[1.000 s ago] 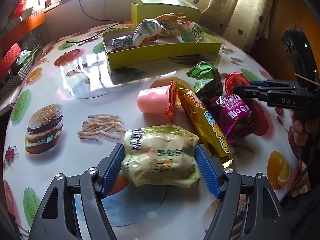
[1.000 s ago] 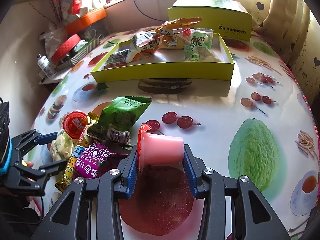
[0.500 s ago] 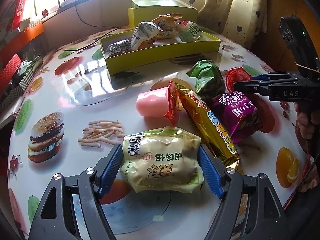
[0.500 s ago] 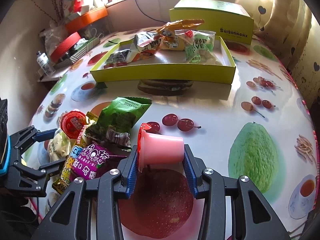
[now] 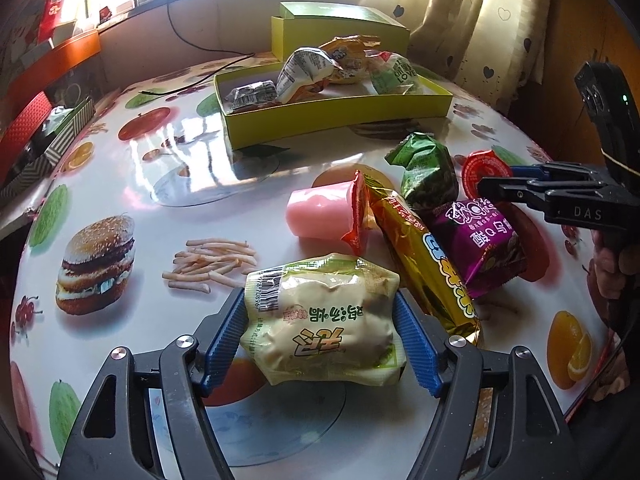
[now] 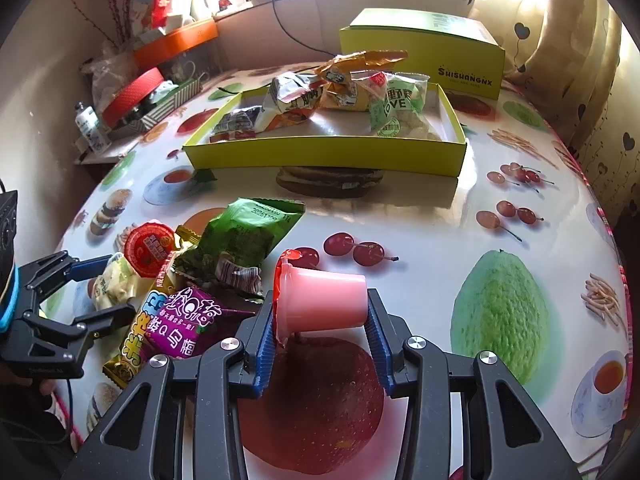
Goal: Organize snacks
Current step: 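Close left gripper on the cream-coloured snack bag, then lift cream bag with left gripper and pink cup with right, carry over tray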
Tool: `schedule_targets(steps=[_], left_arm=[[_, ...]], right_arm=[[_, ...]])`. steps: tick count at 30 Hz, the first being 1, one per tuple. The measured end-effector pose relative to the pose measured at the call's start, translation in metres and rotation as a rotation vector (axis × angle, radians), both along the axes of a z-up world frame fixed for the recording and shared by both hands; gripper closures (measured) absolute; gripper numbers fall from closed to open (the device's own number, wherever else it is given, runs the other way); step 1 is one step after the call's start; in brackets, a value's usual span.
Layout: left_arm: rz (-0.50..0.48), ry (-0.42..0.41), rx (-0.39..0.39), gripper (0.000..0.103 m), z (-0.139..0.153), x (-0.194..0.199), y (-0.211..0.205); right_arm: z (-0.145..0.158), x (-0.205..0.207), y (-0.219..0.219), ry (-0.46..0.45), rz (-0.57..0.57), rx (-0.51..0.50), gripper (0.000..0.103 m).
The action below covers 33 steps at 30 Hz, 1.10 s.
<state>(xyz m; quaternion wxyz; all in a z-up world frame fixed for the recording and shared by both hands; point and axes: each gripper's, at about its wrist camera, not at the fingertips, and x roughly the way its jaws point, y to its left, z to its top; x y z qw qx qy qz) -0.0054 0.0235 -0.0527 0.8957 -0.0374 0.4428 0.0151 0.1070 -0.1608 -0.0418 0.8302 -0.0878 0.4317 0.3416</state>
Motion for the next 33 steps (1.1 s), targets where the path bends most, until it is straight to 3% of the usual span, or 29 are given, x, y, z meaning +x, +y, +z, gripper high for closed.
schedule_targets(steps=[22, 33], left_arm=[[0.113, -0.112, -0.1, 0.03, 0.03, 0.004, 0.024], [0.087, -0.146, -0.136, 0.03, 0.045, 0.025, 0.021]], right_arm=[[0.024, -0.001, -0.014, -0.056, -0.035, 0.066, 0.063], [0.042, 0.005, -0.017, -0.09, -0.06, 0.087, 0.063]])
